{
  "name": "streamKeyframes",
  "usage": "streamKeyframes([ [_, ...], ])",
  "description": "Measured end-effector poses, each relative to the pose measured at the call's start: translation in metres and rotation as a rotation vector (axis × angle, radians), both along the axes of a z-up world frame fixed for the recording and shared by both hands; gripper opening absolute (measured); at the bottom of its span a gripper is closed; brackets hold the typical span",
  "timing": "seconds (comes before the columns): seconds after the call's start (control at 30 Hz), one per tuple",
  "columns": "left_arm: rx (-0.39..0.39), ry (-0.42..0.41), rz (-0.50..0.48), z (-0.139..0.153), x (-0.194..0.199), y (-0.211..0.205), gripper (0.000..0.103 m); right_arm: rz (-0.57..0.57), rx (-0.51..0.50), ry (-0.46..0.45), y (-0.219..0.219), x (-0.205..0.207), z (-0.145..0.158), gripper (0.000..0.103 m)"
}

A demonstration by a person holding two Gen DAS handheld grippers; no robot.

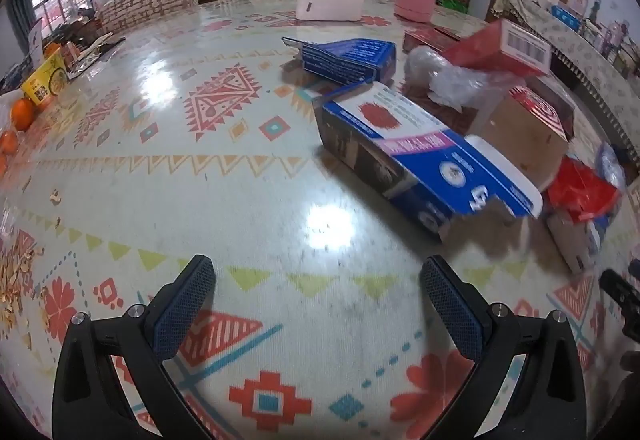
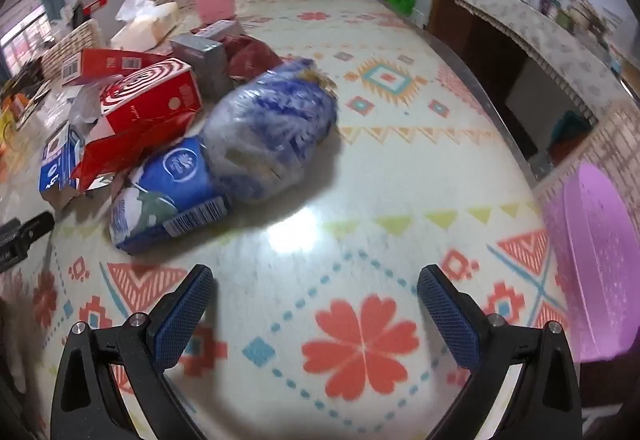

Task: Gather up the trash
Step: 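Move both tools toward the pile of trash on the table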

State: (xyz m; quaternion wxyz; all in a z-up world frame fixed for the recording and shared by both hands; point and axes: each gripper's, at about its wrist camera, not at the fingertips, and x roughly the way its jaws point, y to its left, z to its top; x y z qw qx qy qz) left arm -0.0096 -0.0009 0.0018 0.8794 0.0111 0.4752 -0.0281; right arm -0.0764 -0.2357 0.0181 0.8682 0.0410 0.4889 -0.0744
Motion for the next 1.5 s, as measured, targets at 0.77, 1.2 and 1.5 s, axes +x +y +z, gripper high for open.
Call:
streamKeyframes([
  [0.77, 0.004, -0.244, 0.103, 0.099, -0.142, 0.052, 0.103, -0.023, 0.101, -0.395, 0.018, -0.136, 0.059, 0.103],
  [1.2, 0.129, -0.309, 0.039, 0.114, -0.194, 0.022, 0.103, -0.027, 0.059, -0.440, 0.029, -0.188, 0.069, 0.103],
  [1.5, 0.141, -0.319, 0.051, 0.110, -0.211, 0.027, 0.103, 0.002, 0.037, -0.497, 0.036, -0.214, 0.069, 0.103],
])
